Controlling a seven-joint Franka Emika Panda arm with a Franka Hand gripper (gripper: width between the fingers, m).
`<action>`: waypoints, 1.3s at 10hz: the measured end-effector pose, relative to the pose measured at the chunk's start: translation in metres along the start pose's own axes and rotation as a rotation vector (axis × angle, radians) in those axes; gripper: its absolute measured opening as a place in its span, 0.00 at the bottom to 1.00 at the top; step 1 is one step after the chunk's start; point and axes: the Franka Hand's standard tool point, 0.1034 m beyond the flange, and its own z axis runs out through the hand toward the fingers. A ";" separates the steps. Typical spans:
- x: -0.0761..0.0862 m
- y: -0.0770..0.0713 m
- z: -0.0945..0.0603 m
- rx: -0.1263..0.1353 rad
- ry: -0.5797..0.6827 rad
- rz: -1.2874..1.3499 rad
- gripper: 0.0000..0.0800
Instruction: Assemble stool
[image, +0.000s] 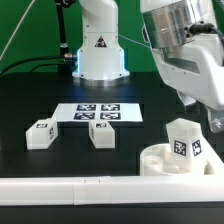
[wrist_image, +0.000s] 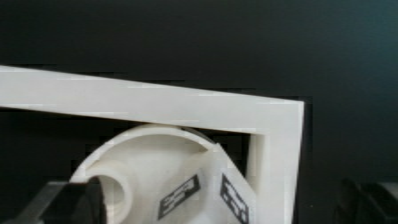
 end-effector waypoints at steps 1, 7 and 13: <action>0.000 0.000 0.000 -0.001 0.002 -0.090 0.81; -0.001 -0.006 -0.012 -0.095 0.101 -0.925 0.81; 0.001 -0.007 -0.013 -0.189 0.133 -1.502 0.81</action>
Offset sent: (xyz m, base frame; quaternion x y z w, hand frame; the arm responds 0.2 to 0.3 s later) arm 0.0063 -0.0089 0.0276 -0.0942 0.0604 -0.4384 0.8918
